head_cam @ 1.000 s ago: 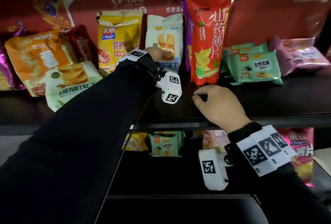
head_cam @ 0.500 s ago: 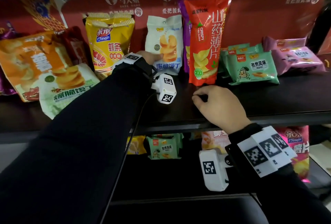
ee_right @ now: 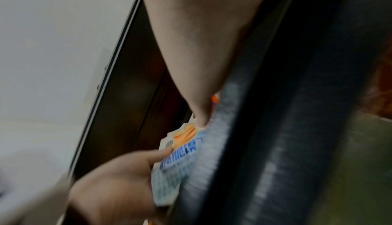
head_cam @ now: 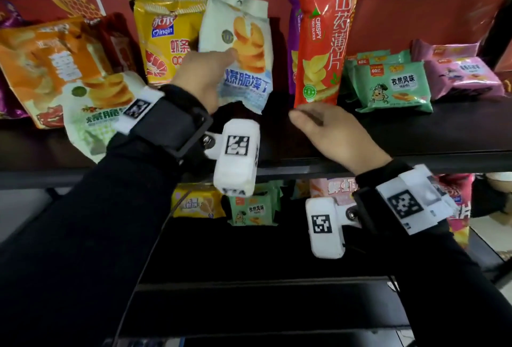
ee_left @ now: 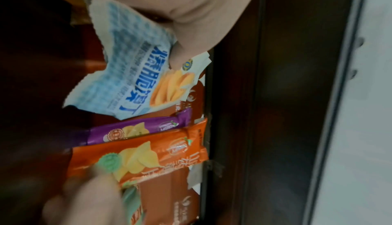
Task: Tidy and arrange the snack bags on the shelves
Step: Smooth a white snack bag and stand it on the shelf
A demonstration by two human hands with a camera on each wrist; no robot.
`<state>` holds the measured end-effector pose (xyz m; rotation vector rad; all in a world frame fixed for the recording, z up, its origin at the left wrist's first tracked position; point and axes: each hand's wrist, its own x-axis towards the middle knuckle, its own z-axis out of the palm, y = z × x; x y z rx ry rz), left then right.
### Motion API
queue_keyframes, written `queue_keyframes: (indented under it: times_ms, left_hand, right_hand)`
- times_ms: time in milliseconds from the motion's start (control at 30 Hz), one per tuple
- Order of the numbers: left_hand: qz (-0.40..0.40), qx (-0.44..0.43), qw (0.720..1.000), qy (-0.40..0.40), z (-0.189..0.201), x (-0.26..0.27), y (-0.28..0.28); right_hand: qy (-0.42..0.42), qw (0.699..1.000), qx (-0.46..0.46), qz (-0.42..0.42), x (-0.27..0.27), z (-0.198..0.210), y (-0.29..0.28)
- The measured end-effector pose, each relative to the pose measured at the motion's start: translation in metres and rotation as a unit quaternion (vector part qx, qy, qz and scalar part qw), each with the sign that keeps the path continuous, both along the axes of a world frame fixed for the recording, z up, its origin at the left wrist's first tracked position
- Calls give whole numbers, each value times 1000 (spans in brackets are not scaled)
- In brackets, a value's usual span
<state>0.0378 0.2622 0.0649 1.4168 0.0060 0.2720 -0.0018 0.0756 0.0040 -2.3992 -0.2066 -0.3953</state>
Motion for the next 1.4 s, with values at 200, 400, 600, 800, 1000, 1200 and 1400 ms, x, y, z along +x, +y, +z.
queue_keyframes:
  times_ms: [200, 400, 600, 800, 1000, 1200, 1400]
  left_hand:
    - [-19, 10, 996, -87, -32, -29, -2]
    - [10, 182, 963, -198, -52, -33, 6]
    - [-17, 205, 959, -194, -61, -31, 12]
    - [-102, 153, 979, -90, -50, -30, 8]
    - [-61, 48, 990, -116, -48, -34, -2]
    - [-119, 36, 991, -58, -37, -32, 3]
    - [-50, 17, 990, -133, -25, -33, 0]
  right_hand:
    - [93, 921, 356, 124, -1, 18, 48]
    - [-44, 935, 341, 82, 3, 9, 59]
    - [-33, 926, 353, 128, 4, 4, 54]
    - [-77, 905, 392, 144, -1, 2, 51]
    - [11, 876, 446, 184, -3, 10, 50]
    - [-33, 891, 438, 116, 1, 10, 53]
    - [27, 825, 526, 203, 0, 31, 55]
